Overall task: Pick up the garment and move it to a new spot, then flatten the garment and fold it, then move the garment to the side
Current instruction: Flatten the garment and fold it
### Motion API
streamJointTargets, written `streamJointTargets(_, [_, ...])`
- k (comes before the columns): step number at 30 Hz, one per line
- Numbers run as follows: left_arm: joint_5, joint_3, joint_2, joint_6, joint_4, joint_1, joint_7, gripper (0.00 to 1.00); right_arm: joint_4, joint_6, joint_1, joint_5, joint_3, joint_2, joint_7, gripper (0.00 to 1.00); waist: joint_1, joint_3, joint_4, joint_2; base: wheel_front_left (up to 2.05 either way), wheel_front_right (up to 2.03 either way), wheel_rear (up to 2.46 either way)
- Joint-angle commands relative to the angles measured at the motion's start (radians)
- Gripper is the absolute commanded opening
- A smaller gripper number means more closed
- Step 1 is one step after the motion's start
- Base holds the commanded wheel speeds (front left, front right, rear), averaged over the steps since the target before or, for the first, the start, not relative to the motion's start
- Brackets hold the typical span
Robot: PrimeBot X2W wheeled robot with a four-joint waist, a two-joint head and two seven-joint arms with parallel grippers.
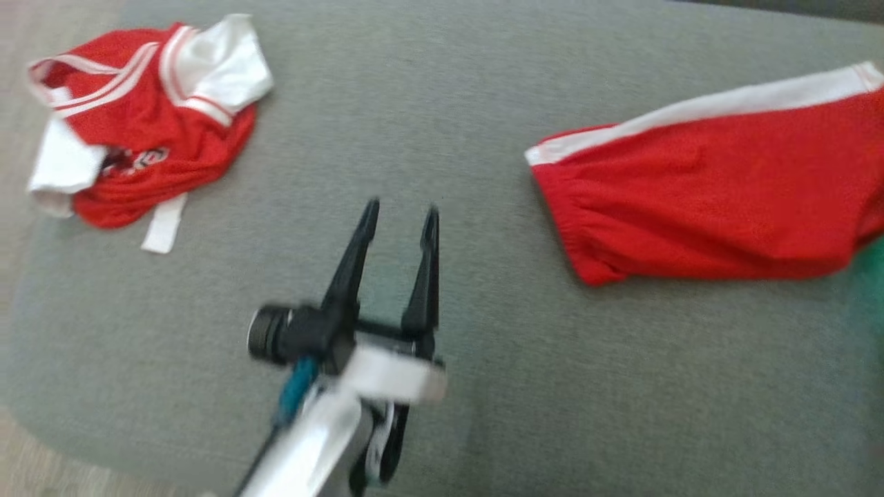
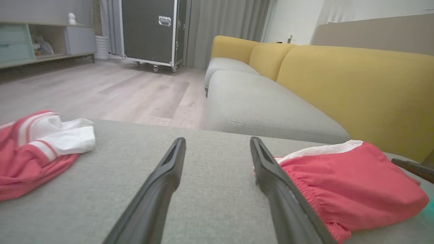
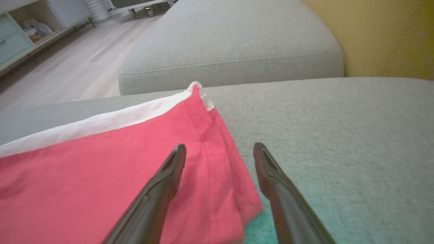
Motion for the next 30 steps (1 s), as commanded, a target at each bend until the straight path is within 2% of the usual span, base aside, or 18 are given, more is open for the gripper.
streamJointTargets(1, [0.050, 0.047, 0.024, 0.016, -0.078, 0.029, -0.005, 1.00, 0.024, -0.001, 0.013, 0.014, -0.002, -0.039, 0.012, 1.00, 0.0002, -0.019, 0.041, -0.0001, 0.00, 0.00, 0.00])
streamJointTargets(10, [0.155, 0.075, 0.034, 0.034, -0.188, 0.158, -0.005, 1.00, 0.172, -0.001, -0.015, 0.037, -0.024, -0.058, 0.084, 1.00, 0.0002, -0.016, 0.109, -0.0001, 0.00, 0.00, 0.00])
streamJointTargets(16, [0.181, 0.098, 0.040, 0.034, -0.203, 0.185, -0.005, 1.00, 0.210, -0.001, -0.021, 0.048, -0.002, -0.050, 0.145, 1.00, 0.0002, -0.014, 0.117, -0.0001, 0.00, 0.00, 0.00])
streamJointTargets(17, [0.183, 0.101, 0.039, 0.034, -0.203, 0.187, -0.005, 1.00, 0.210, -0.001, -0.022, 0.054, 0.000, -0.047, 0.153, 0.76, 0.0002, -0.014, 0.114, -0.0001, 0.00, 0.00, 0.00])
streamJointTargets(18, [0.185, 0.105, 0.038, 0.034, -0.203, 0.189, -0.005, 1.00, 0.210, -0.001, -0.024, 0.058, 0.002, -0.043, 0.158, 0.05, 0.0002, -0.015, 0.111, -0.0001, 0.00, 0.00, 0.00])
streamJointTargets(19, [0.186, 0.109, 0.037, 0.033, -0.203, 0.191, -0.005, 1.00, 0.208, -0.001, -0.027, 0.062, 0.005, -0.039, 0.161, 0.00, 0.0002, -0.017, 0.106, -0.0001, 0.00, 0.00, 0.00])
streamJointTargets(24, [0.189, 0.129, 0.036, 0.024, -0.196, 0.200, -0.005, 1.00, 0.202, -0.001, -0.046, 0.049, 0.031, -0.027, 0.117, 0.00, 0.0002, -0.041, 0.064, -0.0001, 0.00, 0.00, 0.00])
streamJointTargets(30, [0.191, 0.149, 0.040, 0.008, -0.183, 0.209, -0.005, 1.00, 0.210, -0.001, -0.059, 0.034, 0.053, 0.001, 0.062, 0.00, 0.0002, -0.088, -0.022, -0.0001, 0.00, 0.00, 0.00])
